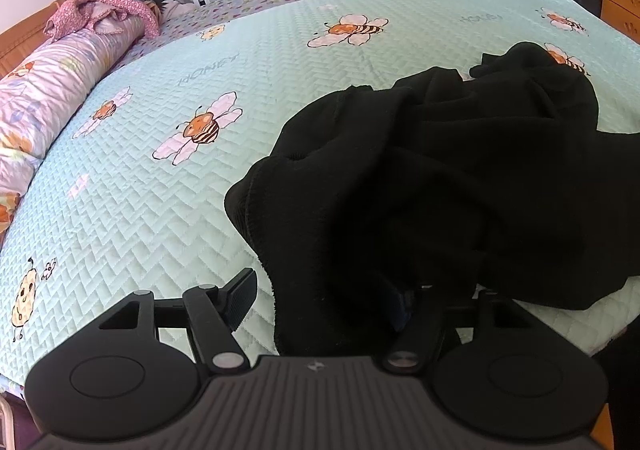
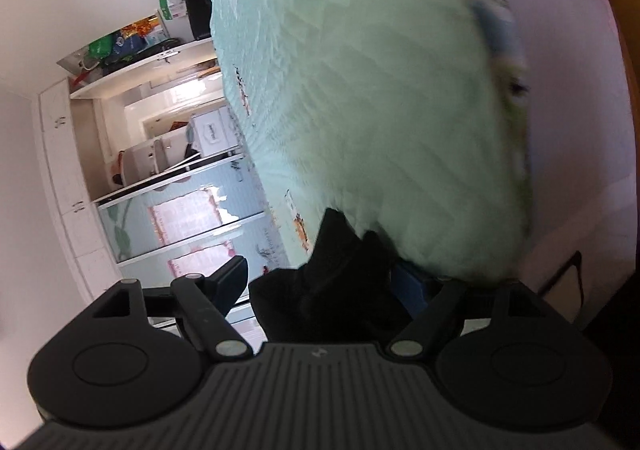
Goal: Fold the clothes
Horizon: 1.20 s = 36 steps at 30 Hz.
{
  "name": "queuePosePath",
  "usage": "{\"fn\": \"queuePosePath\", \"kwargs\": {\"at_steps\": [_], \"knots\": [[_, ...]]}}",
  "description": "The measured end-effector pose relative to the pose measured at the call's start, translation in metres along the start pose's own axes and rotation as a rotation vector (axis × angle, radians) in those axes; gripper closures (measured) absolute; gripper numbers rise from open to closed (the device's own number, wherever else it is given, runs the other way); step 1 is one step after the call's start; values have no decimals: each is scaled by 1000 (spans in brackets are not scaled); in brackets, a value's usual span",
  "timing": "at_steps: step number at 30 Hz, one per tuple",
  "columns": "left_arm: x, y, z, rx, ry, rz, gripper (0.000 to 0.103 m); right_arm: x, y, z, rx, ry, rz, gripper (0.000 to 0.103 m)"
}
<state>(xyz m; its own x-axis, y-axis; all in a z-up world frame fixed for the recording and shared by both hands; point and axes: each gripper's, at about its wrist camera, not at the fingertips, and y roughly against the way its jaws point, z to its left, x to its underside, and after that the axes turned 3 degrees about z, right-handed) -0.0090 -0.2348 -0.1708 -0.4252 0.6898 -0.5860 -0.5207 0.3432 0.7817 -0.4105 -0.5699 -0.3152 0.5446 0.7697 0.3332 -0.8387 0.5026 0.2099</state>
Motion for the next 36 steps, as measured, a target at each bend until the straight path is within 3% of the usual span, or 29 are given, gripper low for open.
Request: {"fn": "queuePosePath", "kwargs": {"at_steps": [1,3,6,8,11,14,16,20,23,28,30,34,36], "knots": [[0,0,0,-1,-1,0,35,-1,0,4,0,21,2,26],[0,-1,-1,-2,-4,0,35,-4,-2,15,0,88,28,73],[-1,0,-1,-1,-3,0,35,-9,-2,30,34,156,30,84],[0,0,-1,1,1,0,35,-8,0,46,50,235,9,87],[0,1,-1,2,2,0,35,-2,17,73,110,428,-99,90],[0,1,-1,3,1,-1,35,4,41,105,175,699,-287,90],[0,0,-1,5,3,-1,35,-3,49,115,228,790,-361,90],[1,1,0,8,11,-2,35,-29,58,109,320,777,-396,82],[1,1,1,11,14,-1,35,-34,66,97,339,709,-410,57],[1,2,3,14,13,1,35,-10,88,87,282,740,-490,53],[1,2,4,16,20,1,35,-3,92,90,268,759,-488,51],[2,2,5,18,31,0,35,18,83,100,241,813,-386,49],[2,2,5,19,32,0,35,33,73,103,230,830,-332,42]]}}
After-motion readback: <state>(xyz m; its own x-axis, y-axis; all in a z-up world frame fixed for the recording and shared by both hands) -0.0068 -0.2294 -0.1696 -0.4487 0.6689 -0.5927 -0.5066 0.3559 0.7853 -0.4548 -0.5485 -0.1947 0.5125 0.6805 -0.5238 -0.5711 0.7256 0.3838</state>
